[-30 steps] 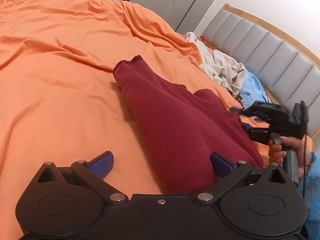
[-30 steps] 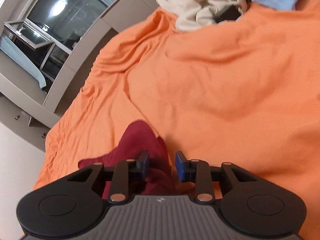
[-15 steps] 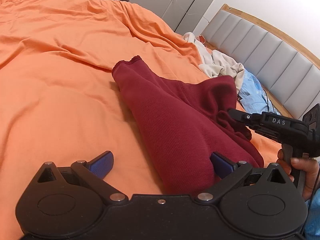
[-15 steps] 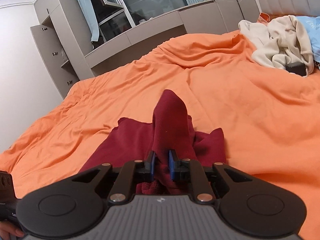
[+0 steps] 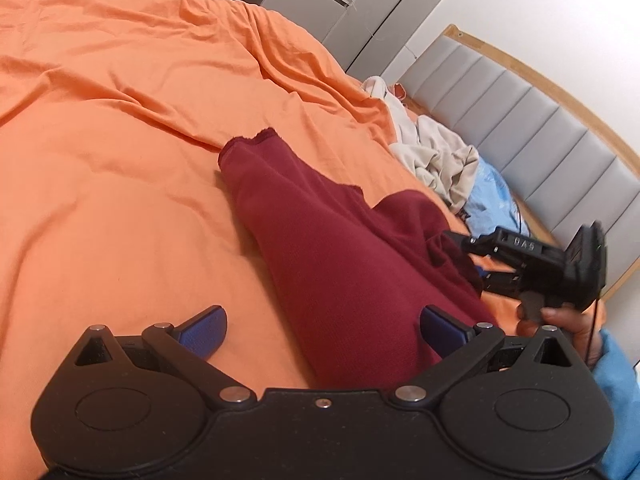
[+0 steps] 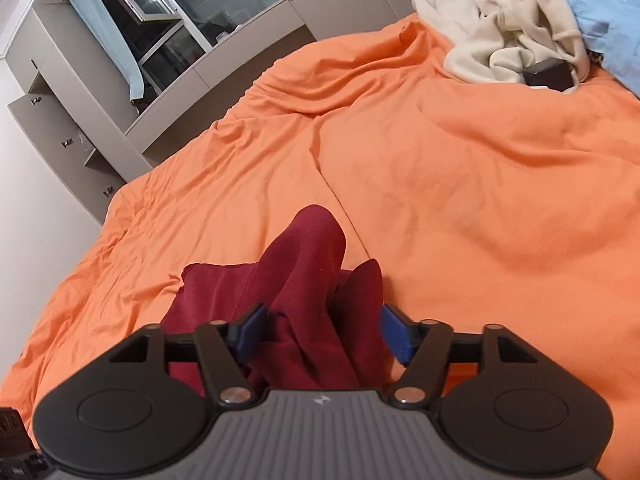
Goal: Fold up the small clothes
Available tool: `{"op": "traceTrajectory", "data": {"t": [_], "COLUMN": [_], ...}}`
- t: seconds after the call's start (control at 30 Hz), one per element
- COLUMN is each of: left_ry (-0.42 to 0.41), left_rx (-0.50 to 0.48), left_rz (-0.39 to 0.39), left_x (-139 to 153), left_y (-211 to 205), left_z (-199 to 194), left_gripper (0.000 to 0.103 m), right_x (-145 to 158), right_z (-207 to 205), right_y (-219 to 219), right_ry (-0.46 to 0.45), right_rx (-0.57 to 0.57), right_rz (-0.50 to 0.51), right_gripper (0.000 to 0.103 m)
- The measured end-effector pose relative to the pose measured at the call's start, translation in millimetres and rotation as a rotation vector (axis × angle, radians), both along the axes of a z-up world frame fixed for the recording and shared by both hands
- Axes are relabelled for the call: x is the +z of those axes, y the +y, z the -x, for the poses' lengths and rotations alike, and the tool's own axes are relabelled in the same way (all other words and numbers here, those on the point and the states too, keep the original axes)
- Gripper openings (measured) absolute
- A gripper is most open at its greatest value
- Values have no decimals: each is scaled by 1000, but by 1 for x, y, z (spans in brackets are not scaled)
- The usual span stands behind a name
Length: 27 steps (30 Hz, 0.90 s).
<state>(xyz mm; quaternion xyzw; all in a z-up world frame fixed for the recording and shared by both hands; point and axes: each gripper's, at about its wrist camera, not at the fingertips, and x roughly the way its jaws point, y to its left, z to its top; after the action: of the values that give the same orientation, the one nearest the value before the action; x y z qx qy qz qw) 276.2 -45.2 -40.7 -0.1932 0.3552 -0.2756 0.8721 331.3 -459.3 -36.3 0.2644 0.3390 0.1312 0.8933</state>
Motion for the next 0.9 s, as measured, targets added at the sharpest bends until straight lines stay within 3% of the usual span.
{"op": "traceTrajectory", "data": {"t": [0.23,0.37,0.57,0.77,0.9], "left_ry": [6,10,60,56,58], "left_rx": [-16,-42,-66,-67,-64], "left_rz": [-10,-43,-59,-68,-62], "left_x": [10,10,-2,-4,-5], "left_y": [-2,-6,-13,-16,-16], "left_z": [-27,-43,-53,-52,-52], "left_gripper": [103,103,103,103,103], "right_x": [-20,-22,-23,-21,-20], "right_z": [-22,-21,-23,-20,-18], "right_y": [-5,-6,-3,-2,-1], "right_ry": [88,92,102,97,88], "right_rx": [58,62,59,42,37], "right_rz": [-102,-118,-108,-94,-87], "right_gripper": [67,47,42,30,27]}}
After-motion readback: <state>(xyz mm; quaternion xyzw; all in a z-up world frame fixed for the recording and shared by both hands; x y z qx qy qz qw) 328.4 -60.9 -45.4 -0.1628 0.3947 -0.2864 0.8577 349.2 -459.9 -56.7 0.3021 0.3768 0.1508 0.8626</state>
